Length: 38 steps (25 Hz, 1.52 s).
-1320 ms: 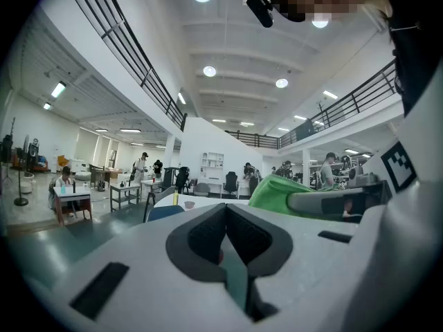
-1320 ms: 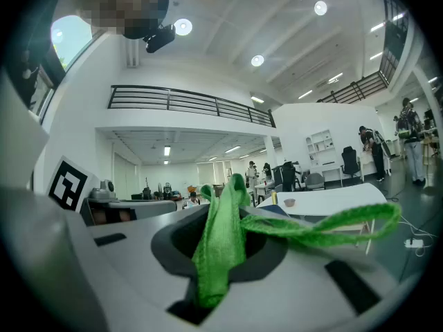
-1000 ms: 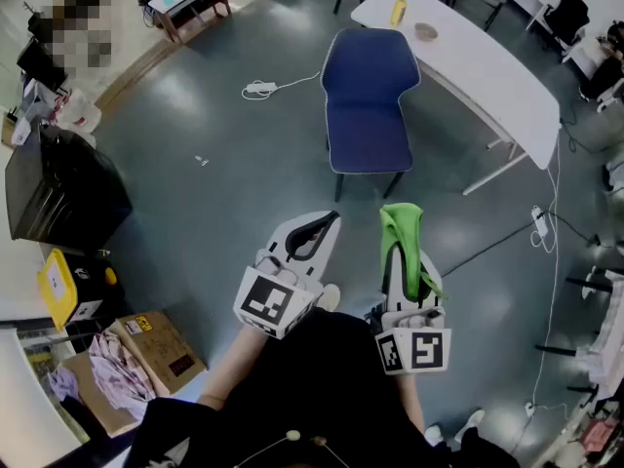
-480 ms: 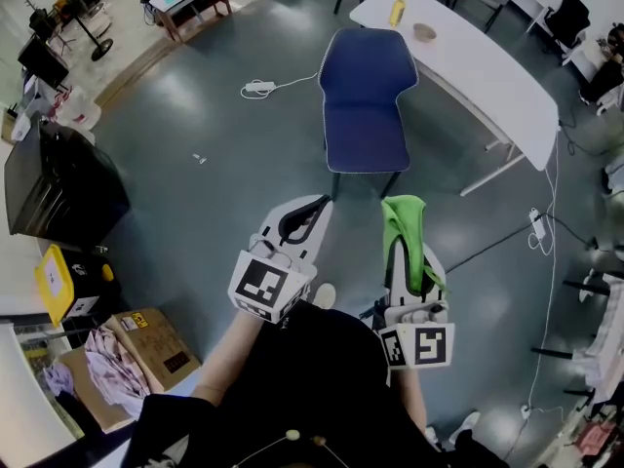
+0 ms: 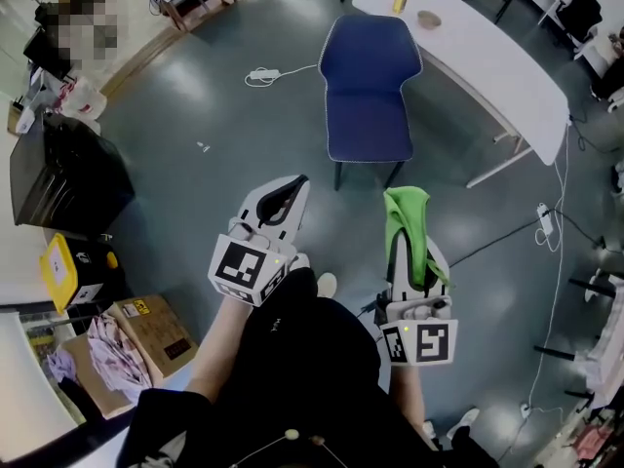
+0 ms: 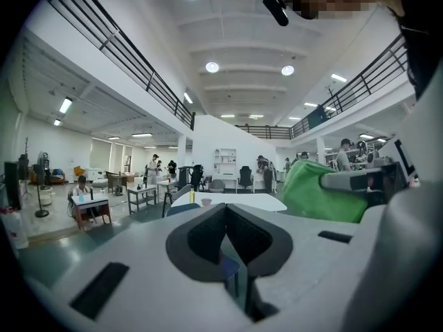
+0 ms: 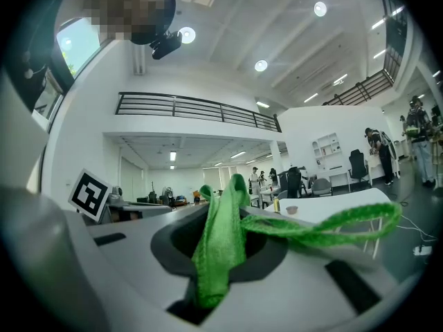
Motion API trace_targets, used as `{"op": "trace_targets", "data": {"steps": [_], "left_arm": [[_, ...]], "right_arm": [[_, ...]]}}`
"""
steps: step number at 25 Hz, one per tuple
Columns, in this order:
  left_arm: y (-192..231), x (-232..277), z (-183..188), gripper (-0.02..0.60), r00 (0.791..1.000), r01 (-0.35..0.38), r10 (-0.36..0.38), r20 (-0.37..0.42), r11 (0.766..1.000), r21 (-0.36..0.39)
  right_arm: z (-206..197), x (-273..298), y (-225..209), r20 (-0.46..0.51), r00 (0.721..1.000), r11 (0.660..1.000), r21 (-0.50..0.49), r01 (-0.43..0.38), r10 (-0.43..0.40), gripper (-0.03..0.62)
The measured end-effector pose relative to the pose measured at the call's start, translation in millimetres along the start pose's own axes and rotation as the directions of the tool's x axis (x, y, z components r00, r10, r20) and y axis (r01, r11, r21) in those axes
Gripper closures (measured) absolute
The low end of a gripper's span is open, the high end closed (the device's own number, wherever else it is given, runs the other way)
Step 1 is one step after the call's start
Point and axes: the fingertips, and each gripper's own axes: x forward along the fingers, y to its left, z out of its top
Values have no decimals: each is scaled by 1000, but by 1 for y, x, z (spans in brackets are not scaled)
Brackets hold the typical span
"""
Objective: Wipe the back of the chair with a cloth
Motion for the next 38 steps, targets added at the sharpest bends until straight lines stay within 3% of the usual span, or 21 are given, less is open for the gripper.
{"op": "trace_targets", "data": {"steps": [5, 13, 22, 29, 38], "left_arm": [[12, 11, -11, 578, 1000, -16, 15, -8, 999, -34], [21, 45, -12, 578, 997, 71, -70, 22, 997, -35], [68, 109, -1, 578, 990, 127, -121, 75, 989, -82], [105, 148, 5, 577, 986, 158, -154, 61, 986, -59], [142, 176, -2, 578, 986, 165, -162, 34, 983, -84]], "right_arm": [[-5, 6, -12, -21, 1000, 1000, -2, 12, -12, 540], [-7, 47, -15, -45, 999, 999, -30, 10, -12, 540], [-8, 126, -29, -62, 997, 997, -63, 41, -45, 540], [-12, 192, -38, -76, 994, 995, -68, 73, -79, 540], [-19, 235, -47, -113, 989, 994, -70, 85, -93, 540]]}}
